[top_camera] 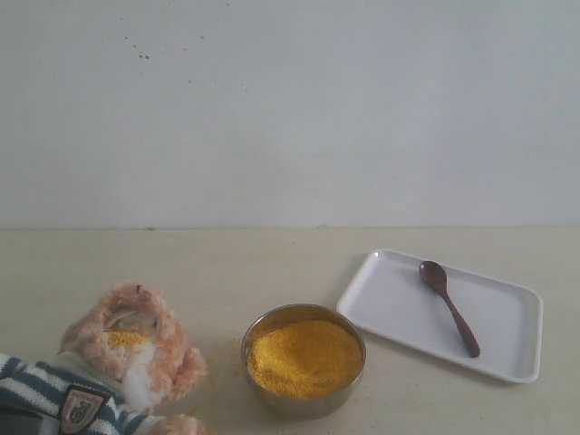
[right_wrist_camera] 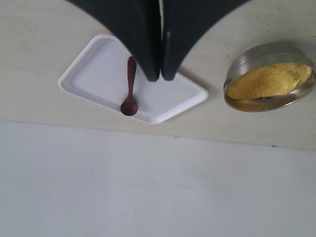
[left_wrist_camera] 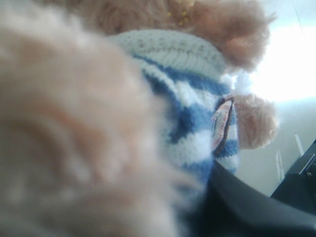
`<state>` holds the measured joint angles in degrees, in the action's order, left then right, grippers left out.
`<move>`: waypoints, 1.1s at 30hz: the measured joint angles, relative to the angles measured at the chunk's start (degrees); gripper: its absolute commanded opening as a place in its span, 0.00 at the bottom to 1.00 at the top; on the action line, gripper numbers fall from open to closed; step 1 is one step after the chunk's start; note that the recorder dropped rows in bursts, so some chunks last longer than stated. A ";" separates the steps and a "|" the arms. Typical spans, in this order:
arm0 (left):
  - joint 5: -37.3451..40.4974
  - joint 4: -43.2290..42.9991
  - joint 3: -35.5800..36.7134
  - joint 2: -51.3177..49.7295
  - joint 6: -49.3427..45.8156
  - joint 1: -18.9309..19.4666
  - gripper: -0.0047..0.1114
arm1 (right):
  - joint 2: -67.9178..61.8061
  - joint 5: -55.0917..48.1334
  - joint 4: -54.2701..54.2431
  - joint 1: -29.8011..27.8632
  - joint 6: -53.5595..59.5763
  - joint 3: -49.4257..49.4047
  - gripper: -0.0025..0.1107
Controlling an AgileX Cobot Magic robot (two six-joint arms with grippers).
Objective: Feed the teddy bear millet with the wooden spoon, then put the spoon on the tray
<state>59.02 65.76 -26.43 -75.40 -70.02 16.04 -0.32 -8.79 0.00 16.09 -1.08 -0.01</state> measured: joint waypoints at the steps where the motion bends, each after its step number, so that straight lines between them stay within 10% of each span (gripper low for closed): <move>1: 0.00 0.00 0.00 0.00 0.00 0.00 0.08 | 0.00 -0.13 0.00 0.00 0.00 0.00 0.02; 33: -9.01 2.39 -1.55 -1.54 1.84 0.00 0.08 | 0.00 -0.13 0.00 0.00 0.00 0.00 0.02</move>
<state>50.01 68.16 -27.98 -76.93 -68.17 16.04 -0.32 -8.92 0.00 16.09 -1.08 -0.01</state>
